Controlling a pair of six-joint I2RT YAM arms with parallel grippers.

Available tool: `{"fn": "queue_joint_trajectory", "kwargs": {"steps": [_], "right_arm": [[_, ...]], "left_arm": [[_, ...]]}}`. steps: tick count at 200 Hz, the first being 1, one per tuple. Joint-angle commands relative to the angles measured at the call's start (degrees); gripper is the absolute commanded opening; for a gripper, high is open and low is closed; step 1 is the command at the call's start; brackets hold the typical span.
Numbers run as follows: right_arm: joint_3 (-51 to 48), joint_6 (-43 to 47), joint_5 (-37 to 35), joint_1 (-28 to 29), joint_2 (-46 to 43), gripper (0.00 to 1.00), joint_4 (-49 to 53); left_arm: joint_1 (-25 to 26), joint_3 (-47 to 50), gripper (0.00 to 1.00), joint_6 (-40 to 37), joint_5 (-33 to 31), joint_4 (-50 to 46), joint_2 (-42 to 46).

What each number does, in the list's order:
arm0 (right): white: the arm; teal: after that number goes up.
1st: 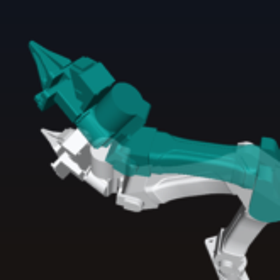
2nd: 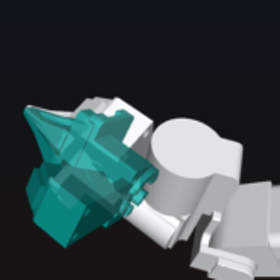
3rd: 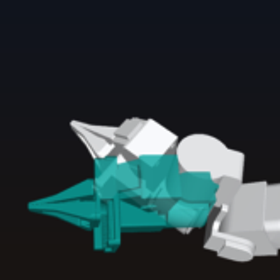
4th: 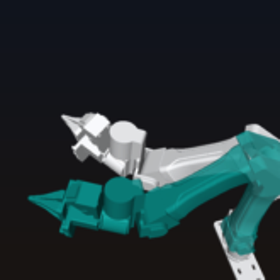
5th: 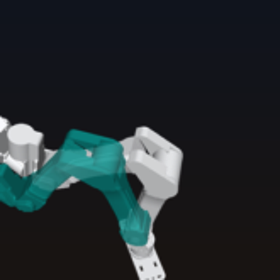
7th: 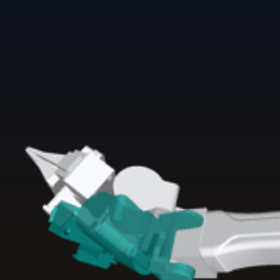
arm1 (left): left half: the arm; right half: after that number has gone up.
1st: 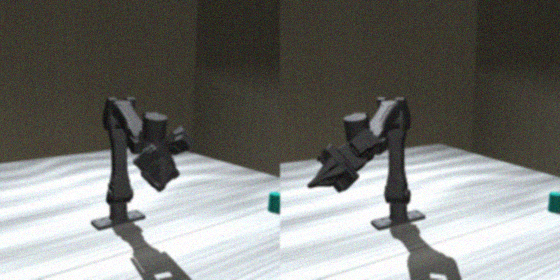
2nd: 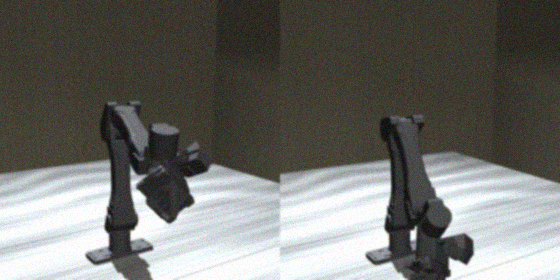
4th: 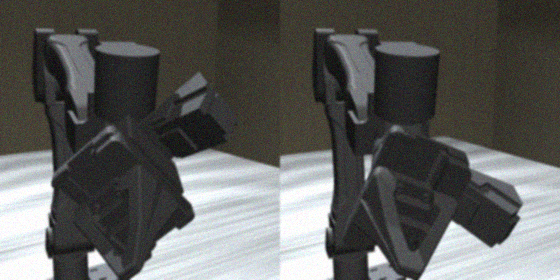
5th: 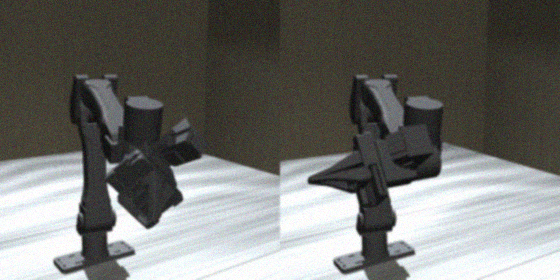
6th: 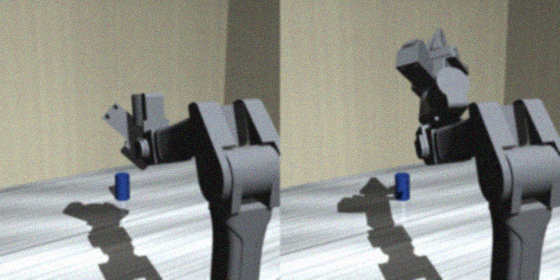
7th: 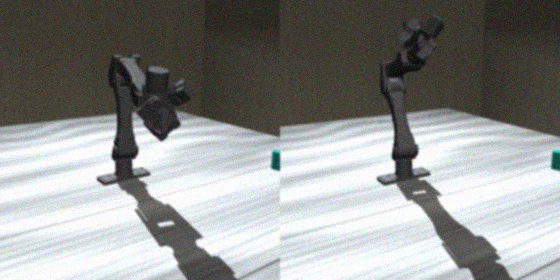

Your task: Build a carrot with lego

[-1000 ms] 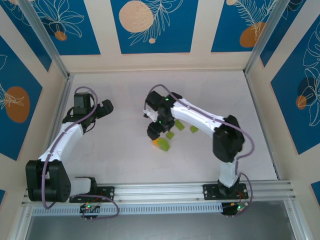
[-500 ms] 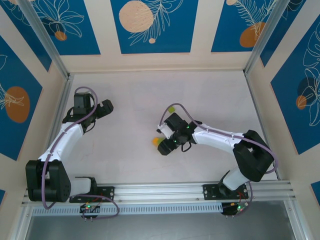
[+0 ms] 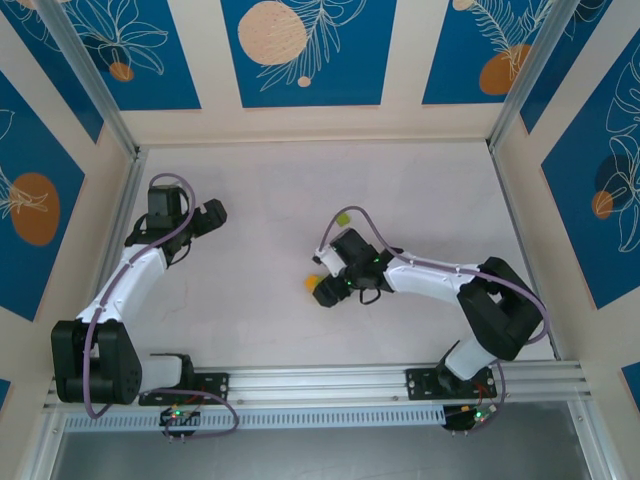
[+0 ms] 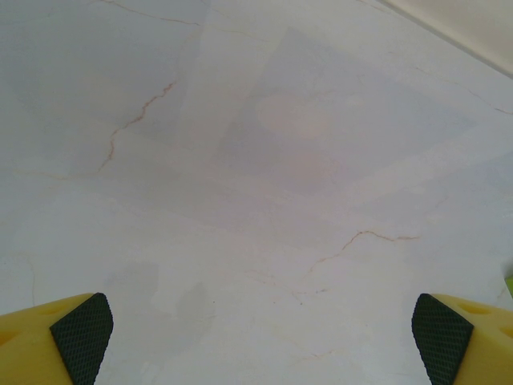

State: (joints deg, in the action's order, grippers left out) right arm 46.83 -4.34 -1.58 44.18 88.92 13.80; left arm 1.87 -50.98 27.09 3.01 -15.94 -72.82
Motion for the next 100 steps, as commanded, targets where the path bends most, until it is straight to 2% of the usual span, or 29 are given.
{"fn": "queue_joint_trajectory", "kwargs": {"steps": [1,100], "right_arm": [[-3.35,0.74,3.07,-0.67,-2.19,0.67,-3.52],[-8.15,0.74,7.68,-2.69,-6.51,0.63,-7.72]], "left_arm": [[-0.79,-0.63,0.98,0.04,1.07,-0.91,0.07],[-0.81,-0.61,0.98,0.07,1.47,-0.43,-0.2]]}}
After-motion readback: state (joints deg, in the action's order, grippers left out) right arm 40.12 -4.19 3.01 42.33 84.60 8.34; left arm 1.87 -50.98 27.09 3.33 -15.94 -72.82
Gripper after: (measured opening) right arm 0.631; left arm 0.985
